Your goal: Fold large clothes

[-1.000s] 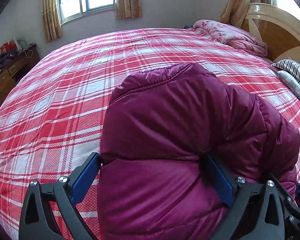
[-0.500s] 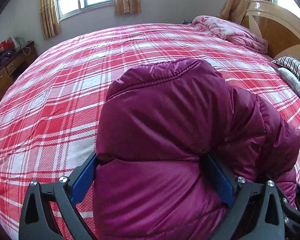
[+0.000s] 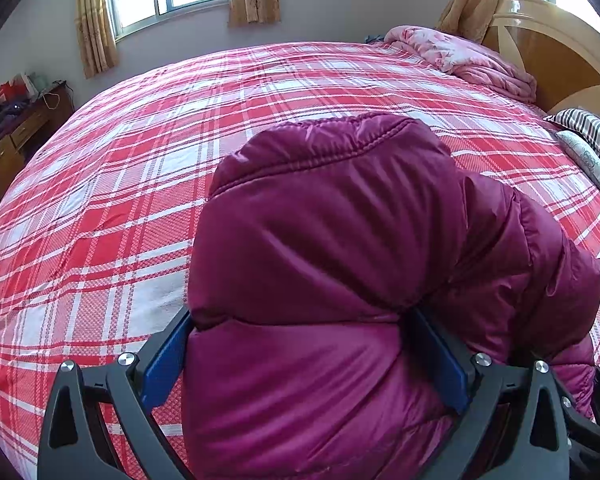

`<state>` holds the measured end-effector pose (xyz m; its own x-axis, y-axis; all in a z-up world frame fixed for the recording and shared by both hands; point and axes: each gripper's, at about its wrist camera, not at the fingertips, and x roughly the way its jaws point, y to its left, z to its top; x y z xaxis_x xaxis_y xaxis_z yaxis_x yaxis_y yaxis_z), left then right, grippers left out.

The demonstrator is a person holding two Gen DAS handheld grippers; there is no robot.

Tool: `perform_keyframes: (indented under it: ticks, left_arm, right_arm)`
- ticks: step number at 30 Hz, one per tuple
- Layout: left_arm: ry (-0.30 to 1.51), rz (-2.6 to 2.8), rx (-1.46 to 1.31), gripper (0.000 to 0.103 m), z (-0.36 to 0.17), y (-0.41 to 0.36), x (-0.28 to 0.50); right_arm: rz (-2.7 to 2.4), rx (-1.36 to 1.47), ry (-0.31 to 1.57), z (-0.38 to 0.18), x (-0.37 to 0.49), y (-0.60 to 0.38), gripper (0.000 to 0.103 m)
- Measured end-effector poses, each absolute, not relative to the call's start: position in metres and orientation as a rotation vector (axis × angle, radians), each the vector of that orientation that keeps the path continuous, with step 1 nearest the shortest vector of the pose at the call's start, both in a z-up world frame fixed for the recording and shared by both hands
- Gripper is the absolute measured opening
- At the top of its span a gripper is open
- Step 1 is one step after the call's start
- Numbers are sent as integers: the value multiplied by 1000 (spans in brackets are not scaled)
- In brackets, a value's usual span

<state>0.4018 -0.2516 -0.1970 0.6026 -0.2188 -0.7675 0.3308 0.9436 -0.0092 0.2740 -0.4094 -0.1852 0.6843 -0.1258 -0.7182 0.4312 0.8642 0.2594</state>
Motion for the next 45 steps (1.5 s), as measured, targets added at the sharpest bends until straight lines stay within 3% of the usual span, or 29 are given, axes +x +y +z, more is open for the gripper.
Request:
perform_keyframes:
  ticks: [10,12,15,23,28,31,33,36,37,38,45]
  left_arm:
    - [908,-409,59,102,-183,-224,399]
    - [878,-434,16,102,-174,-200,392]
    - [852,-471,-52,102,-166,-166,385]
    - [950,-508,-169,102,-202,-153,389]
    - [957,-622,-205,102,-206,-166,386]
    - [966,-690,-200,102,-208,-179,384]
    - [957,-737,-190,85,-203,-185,378]
    - [931,-745,-143,63,-191,-192,364]
    - [913,-734,-128,50,-185,-192,358]
    - [898,-723,-120,44,-179,-190,352]
    - [795,-620,-68,43,-134,-148,320]
  right_arm:
    - [-257,445,745,-171,261,-416,79]
    - [-252,431,695,-160,243,-421,88]
    - [-289,446,653,-152,224,-436,92]
    - [-201,542,730,-176,236,-451,93]
    - [-100,606,746,-186,238,-450,78]
    - [-36,611,764,-190,240,-444,56]
    - [-7,611,768,-190,239,-438,38]
    - [4,598,760,-185,233,-427,25]
    - [0,586,756,-181,231,-422,23]
    - [-5,571,757,-177,228,-416,22]
    - [94,525,749,-154,238,-360,20]
